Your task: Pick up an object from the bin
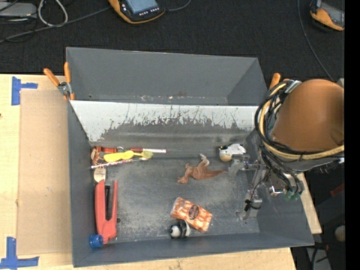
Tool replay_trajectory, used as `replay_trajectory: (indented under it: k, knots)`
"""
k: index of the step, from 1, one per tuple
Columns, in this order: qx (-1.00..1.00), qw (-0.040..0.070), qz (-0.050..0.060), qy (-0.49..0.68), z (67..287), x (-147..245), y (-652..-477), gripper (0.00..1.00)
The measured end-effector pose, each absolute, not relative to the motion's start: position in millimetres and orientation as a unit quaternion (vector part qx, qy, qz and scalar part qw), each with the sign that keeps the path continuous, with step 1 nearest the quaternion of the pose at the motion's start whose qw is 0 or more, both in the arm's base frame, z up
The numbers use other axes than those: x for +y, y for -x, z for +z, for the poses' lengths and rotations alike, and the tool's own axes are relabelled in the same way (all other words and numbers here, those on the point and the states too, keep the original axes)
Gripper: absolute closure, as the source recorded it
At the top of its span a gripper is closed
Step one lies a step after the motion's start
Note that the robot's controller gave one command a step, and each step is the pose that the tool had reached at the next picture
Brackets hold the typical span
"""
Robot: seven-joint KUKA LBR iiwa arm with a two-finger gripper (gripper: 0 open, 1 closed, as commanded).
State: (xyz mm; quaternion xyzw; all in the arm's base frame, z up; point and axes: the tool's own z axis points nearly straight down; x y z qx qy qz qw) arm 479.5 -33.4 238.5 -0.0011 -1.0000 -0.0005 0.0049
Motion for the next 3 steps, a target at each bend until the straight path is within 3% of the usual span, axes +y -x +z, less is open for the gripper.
replay_trajectory:
  k: [1,2,3]
  knots:
    - [-1.000,0.001,0.000,0.000,242.7,-33.1,-480.8,0.00]
    - [-0.998,0.000,0.000,-0.058,157.7,-1.4,-477.3,0.00]
    - [-0.990,-0.005,0.000,-0.140,158.8,46.5,-474.9,0.00]
